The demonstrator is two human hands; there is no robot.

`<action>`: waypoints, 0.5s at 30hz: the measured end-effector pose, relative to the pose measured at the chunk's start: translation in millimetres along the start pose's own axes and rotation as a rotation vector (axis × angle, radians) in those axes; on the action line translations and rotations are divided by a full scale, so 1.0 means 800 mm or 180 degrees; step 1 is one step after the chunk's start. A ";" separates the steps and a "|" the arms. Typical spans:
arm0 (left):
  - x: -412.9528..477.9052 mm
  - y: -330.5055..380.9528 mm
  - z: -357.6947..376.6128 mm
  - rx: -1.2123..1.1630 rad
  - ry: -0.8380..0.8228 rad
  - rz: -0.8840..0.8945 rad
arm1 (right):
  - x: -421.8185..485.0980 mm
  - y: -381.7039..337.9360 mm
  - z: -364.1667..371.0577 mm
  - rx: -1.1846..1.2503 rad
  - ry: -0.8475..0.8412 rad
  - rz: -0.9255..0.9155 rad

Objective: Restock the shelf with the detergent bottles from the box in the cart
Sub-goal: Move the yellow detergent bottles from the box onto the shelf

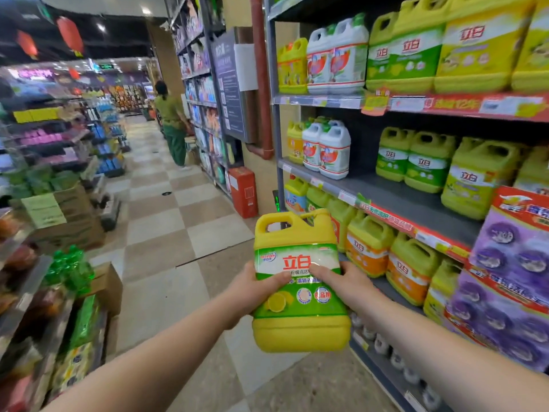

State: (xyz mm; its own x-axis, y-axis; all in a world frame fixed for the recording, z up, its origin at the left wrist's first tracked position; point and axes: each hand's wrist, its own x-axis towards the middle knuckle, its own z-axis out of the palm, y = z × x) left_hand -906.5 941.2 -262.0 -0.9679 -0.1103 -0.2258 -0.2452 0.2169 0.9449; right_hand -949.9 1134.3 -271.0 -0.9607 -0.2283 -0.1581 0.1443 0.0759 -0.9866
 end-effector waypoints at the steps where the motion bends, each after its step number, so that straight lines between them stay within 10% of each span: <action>1: 0.020 0.004 0.002 0.0004 -0.0061 0.0028 | 0.015 -0.002 -0.004 0.0033 0.0047 -0.0007; 15: 0.350 0.078 -0.019 0.0164 -0.1154 0.0479 | 0.270 -0.039 -0.023 -0.0047 0.1234 0.0038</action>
State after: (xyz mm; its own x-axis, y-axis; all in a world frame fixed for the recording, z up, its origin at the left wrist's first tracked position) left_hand -1191.9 909.0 -262.5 -0.9477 0.2742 -0.1634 -0.0925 0.2539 0.9628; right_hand -1166.2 1100.8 -273.4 -0.9777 0.1563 -0.1401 0.1555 0.0909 -0.9837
